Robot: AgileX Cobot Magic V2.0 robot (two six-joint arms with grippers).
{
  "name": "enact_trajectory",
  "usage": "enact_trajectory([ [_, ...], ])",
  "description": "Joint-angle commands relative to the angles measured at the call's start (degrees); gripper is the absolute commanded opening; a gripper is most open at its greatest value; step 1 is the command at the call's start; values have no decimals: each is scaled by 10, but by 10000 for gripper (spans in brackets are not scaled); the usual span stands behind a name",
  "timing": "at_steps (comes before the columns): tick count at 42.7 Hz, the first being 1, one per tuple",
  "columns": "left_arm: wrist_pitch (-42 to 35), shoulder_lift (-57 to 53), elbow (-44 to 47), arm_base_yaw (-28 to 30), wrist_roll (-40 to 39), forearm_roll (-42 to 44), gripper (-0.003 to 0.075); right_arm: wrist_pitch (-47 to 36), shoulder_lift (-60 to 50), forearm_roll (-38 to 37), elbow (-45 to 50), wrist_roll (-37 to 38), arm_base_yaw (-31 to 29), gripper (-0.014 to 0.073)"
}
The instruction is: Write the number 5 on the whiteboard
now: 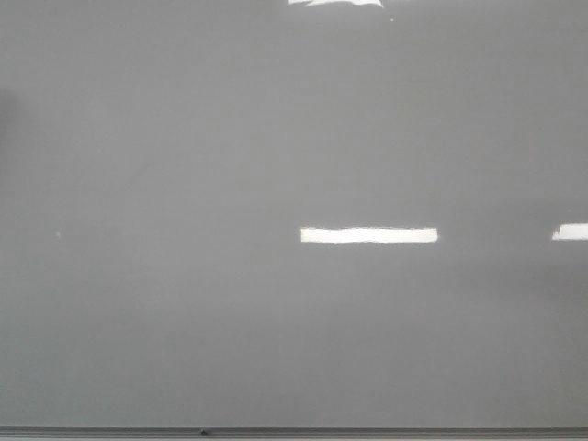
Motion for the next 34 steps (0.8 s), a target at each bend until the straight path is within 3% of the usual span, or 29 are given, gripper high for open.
enact_trajectory([
  [1, -47, -10, 2, -4, -2, -5, -20, -46, -11, -7, -9, -3, 1, -61],
  [34, -62, -10, 2, -4, -2, -5, -20, -46, -11, -7, -9, -3, 1, -61],
])
